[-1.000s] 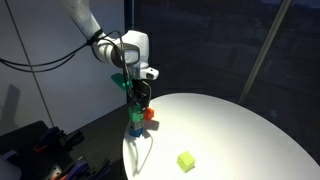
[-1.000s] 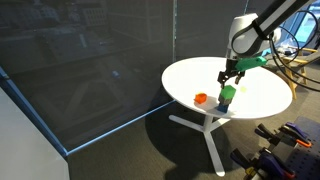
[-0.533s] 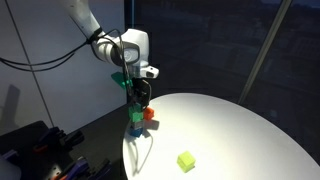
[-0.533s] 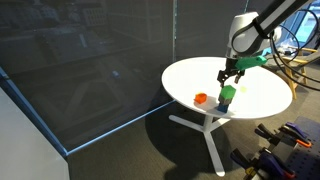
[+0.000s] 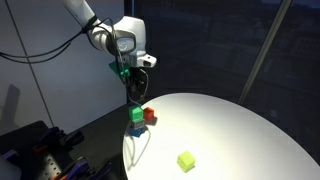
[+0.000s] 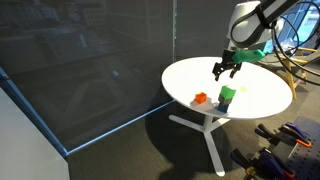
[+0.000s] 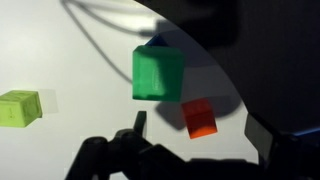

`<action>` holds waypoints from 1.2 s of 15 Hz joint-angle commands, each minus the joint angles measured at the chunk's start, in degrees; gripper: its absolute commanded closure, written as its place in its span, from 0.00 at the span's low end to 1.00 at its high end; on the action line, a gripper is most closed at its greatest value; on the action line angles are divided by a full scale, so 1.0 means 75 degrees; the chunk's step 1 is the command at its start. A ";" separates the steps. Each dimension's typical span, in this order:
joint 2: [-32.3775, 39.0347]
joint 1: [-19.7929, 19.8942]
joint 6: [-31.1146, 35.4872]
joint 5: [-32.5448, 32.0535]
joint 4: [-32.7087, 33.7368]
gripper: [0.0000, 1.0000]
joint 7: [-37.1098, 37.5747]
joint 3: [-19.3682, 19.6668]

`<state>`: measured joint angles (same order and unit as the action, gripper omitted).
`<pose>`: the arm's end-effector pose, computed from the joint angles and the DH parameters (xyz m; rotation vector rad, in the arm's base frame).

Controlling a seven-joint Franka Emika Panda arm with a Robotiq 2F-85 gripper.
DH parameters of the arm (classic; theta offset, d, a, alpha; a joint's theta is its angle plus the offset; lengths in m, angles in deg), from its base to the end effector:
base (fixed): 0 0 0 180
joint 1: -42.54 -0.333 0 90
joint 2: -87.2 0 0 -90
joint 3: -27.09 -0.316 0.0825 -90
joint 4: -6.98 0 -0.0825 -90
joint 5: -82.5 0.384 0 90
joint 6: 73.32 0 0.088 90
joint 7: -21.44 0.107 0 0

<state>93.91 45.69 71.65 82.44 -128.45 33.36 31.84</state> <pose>0.5080 -0.0707 0.2823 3.0858 -0.5365 0.0785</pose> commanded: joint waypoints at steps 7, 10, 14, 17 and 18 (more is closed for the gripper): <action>-0.1059 -0.0296 -0.0776 0.0586 -0.0108 0.00 -0.0616 -0.0492; -0.1365 -0.0389 -0.1143 0.0554 -0.0140 0.00 -0.0745 -0.0582; -0.1794 -0.0504 -0.1523 0.0574 -0.0216 0.00 -0.0770 -0.0683; -0.2141 -0.0584 -0.1768 0.0499 -0.0329 0.00 -0.0787 -0.0758; -0.2256 -0.0605 -0.1829 0.0487 -0.0378 0.00 -0.0809 -0.0779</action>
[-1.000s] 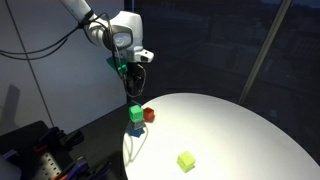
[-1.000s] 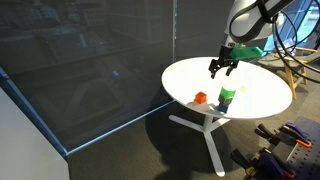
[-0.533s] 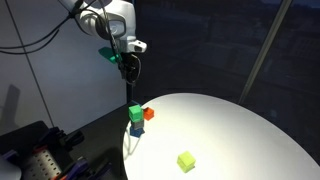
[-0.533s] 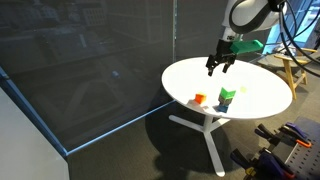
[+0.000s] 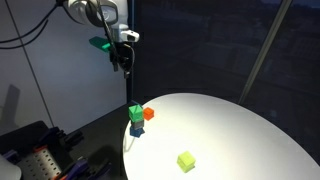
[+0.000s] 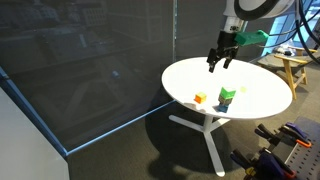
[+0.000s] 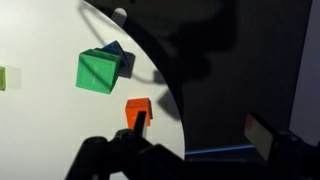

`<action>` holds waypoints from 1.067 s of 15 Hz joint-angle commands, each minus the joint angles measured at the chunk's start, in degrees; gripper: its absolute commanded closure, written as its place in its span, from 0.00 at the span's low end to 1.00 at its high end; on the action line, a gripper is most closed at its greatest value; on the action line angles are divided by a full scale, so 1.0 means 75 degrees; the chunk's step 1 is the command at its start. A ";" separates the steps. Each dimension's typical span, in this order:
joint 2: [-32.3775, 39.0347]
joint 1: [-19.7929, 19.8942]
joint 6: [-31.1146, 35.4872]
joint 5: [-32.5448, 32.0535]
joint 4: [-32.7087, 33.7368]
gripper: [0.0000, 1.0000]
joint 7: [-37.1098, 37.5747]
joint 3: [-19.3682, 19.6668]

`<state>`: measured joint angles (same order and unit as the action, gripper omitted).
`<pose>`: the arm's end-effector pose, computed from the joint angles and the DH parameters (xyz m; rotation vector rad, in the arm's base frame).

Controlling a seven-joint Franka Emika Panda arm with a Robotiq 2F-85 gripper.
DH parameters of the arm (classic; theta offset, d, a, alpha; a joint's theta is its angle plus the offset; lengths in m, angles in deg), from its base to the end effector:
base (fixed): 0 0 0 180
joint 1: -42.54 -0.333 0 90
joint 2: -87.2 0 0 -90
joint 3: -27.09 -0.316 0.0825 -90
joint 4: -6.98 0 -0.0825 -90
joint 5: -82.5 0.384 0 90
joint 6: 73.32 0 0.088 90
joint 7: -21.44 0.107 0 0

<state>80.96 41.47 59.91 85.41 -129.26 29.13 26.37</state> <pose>0.4885 0.0162 0.3706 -3.0921 0.2118 -0.0824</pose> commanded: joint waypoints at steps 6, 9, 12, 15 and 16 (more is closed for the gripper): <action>-0.1295 -0.0082 -0.0404 0.0108 -0.0621 0.00 -0.0148 -0.0093; -0.1519 -0.0052 -0.0627 0.0079 -0.0684 0.00 -0.0003 -0.0107; -0.1307 -0.0049 -0.0492 0.0015 -0.0573 0.00 -0.0026 -0.0130; -0.1346 -0.0049 -0.0494 0.0016 -0.0618 0.00 -0.0026 -0.0131; -0.1346 -0.0049 -0.0494 0.0016 -0.0621 0.00 -0.0026 -0.0131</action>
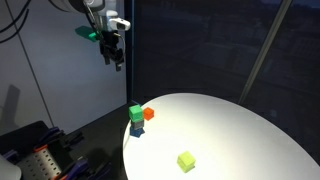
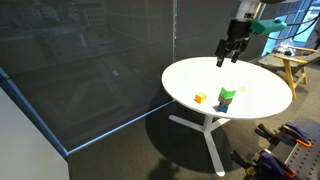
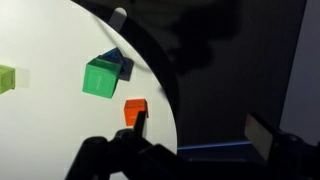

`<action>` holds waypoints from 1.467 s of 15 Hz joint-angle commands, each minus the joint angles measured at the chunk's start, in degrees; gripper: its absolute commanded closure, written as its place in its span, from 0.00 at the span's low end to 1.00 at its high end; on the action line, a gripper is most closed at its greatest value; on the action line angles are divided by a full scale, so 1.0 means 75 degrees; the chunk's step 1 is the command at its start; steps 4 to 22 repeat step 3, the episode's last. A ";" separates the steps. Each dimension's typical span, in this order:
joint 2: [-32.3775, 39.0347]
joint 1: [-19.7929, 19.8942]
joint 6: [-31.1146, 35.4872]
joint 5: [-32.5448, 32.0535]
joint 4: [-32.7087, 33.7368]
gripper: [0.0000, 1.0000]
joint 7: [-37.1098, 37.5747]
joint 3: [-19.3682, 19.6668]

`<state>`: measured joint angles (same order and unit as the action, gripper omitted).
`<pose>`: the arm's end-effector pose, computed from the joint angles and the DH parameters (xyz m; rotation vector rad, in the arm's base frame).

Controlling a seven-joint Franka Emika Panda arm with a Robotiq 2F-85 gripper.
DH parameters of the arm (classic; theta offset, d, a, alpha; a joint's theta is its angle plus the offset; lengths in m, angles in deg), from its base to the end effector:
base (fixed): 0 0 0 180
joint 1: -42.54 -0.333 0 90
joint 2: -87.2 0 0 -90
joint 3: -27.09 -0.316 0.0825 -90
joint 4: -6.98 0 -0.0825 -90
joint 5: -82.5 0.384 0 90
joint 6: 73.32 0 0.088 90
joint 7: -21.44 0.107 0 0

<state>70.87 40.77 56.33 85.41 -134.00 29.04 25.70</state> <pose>0.4494 0.0262 0.4100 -3.0926 0.1685 -0.1298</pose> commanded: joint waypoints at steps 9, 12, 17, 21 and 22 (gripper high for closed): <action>-0.0001 0.0044 -0.0016 0.0016 0.0009 0.00 -0.0014 -0.0041; -0.0001 0.0044 -0.0016 0.0016 0.0009 0.00 -0.0014 -0.0041; -0.0001 0.0044 -0.0016 0.0016 0.0009 0.00 -0.0014 -0.0041; -0.0001 0.0044 -0.0016 0.0016 0.0009 0.00 -0.0014 -0.0041; -0.0001 0.0044 -0.0016 0.0016 0.0009 0.00 -0.0014 -0.0041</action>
